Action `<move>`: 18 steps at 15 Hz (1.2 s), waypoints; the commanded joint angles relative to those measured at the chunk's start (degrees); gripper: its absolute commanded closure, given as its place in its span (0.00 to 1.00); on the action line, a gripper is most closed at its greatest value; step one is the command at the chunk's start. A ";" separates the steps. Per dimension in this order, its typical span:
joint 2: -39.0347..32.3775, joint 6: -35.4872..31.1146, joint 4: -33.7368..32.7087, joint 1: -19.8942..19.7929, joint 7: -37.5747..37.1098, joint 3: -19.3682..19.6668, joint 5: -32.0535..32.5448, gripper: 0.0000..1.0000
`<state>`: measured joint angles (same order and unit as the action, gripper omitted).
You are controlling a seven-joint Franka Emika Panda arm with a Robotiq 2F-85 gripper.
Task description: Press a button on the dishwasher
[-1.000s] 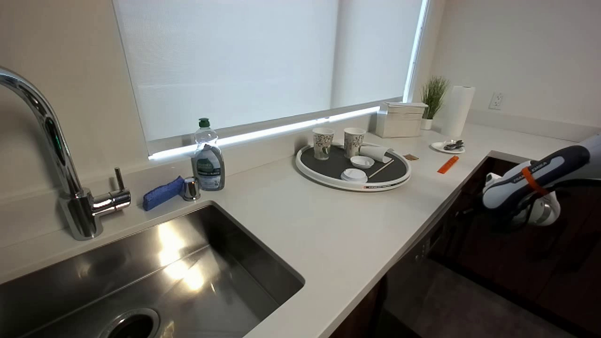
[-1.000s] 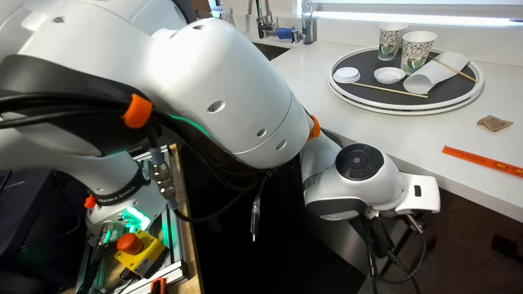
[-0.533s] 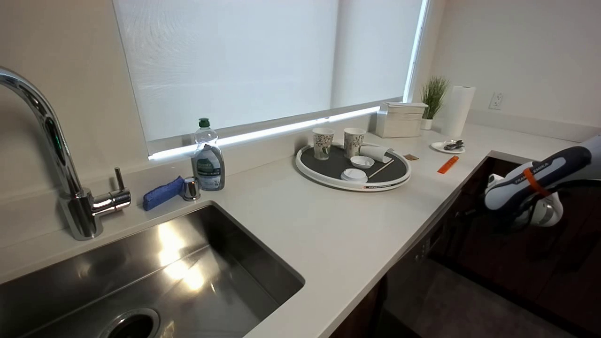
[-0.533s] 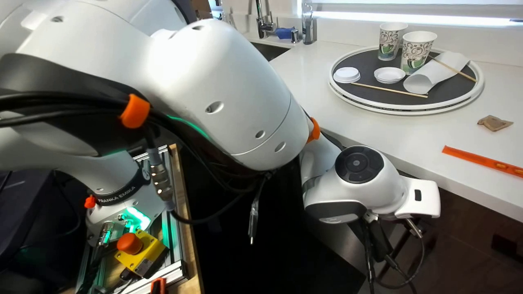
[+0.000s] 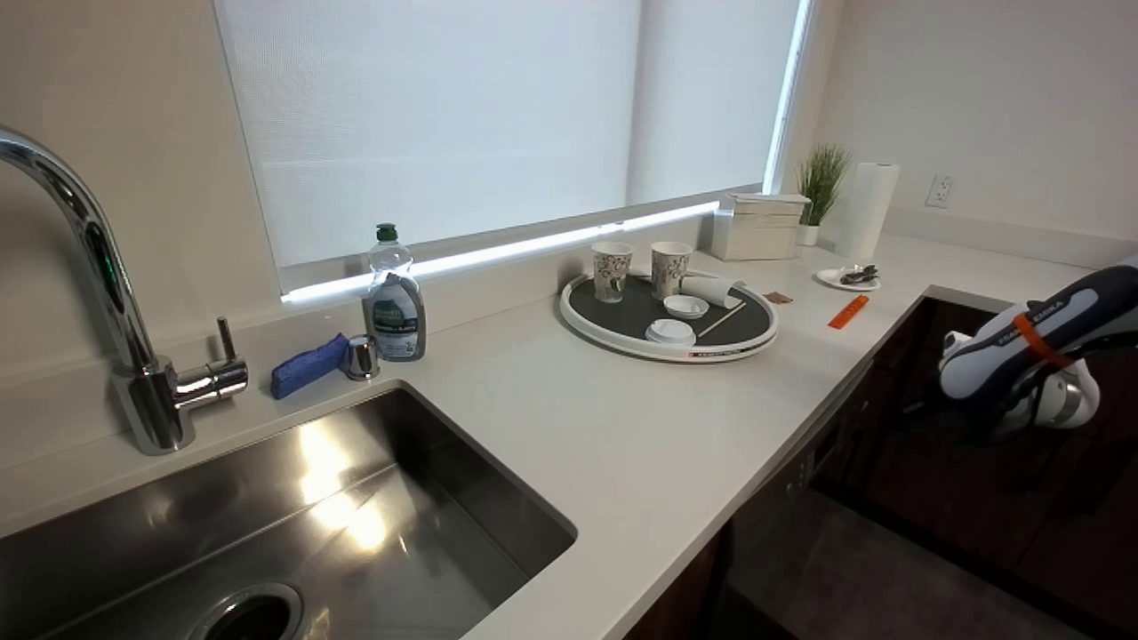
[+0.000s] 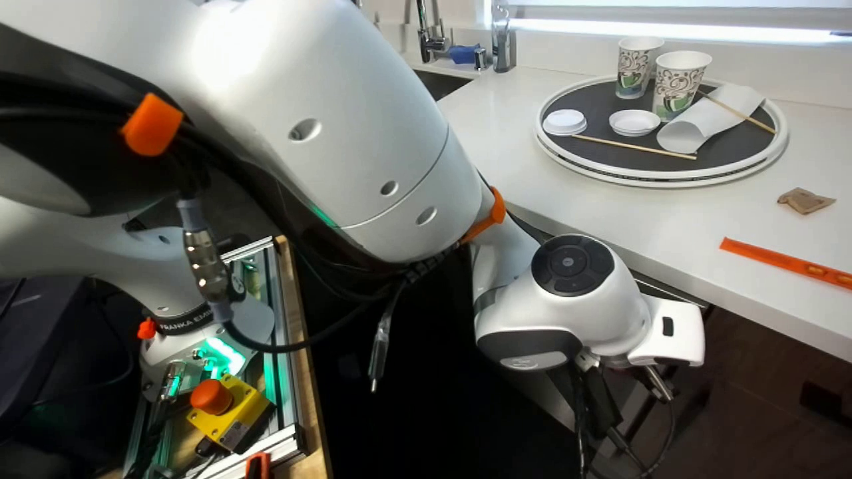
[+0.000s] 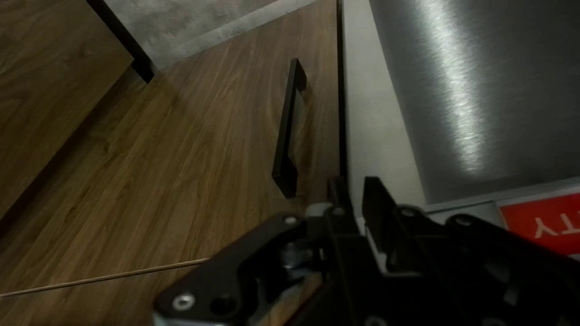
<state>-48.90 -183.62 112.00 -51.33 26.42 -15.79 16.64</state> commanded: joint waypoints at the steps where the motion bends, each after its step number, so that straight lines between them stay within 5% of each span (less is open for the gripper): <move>1: 4.71 3.06 5.46 -0.89 -0.60 -0.44 0.76 0.53; 8: 9.45 2.89 12.38 -1.45 0.28 -0.69 0.71 0.01; 18: 13.38 2.95 19.96 -8.08 4.22 -5.36 1.62 0.00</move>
<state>-38.20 -181.99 128.70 -56.83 30.13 -19.49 16.64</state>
